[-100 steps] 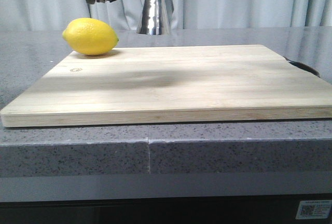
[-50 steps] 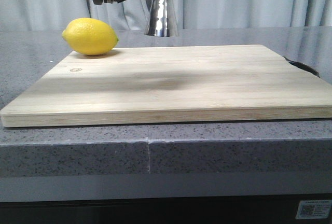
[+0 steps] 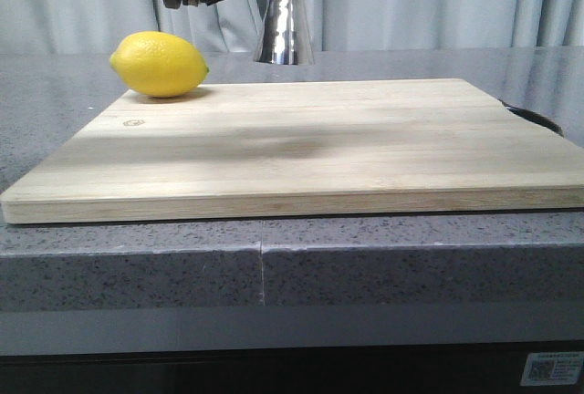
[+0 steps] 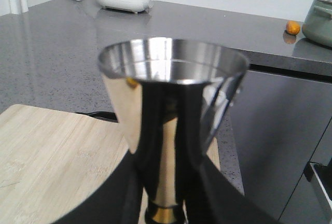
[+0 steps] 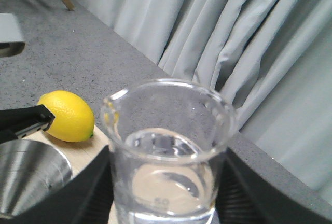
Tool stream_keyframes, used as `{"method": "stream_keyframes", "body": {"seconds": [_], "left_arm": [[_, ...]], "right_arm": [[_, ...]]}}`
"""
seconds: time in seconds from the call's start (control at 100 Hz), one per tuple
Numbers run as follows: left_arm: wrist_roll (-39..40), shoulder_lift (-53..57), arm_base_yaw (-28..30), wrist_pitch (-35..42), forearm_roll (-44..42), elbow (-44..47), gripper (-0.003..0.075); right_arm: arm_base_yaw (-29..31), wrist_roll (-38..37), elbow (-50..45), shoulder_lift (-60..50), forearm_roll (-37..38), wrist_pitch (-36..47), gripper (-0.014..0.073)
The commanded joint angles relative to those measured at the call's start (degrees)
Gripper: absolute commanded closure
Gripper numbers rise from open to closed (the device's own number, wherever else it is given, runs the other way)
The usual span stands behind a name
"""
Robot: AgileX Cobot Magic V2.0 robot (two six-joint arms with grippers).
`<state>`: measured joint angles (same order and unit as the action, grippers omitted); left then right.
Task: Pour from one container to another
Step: 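Carry the beaker above the jigger and tilt it toward the jigger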
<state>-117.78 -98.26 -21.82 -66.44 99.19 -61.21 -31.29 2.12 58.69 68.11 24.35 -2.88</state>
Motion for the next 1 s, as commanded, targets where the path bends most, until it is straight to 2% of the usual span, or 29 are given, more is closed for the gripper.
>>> {"method": "stream_keyframes", "body": {"seconds": [0.0, 0.28, 0.99], "left_arm": [[0.0, 2.9, -0.5, -6.3, 4.0, -1.7, 0.0739], [0.0, 2.9, -0.5, -6.3, 4.0, -1.7, 0.0739], [0.0, 2.9, -1.6, -6.3, 4.0, -1.7, 0.0739]], "right_arm": [[-0.1, 0.4, 2.1, -1.9, 2.1, 3.8, 0.0347], [-0.1, 0.4, 2.1, -1.9, 6.4, 2.9, 0.0347], [-0.1, 0.4, 2.1, -1.9, 11.7, 2.9, 0.0347]]}}
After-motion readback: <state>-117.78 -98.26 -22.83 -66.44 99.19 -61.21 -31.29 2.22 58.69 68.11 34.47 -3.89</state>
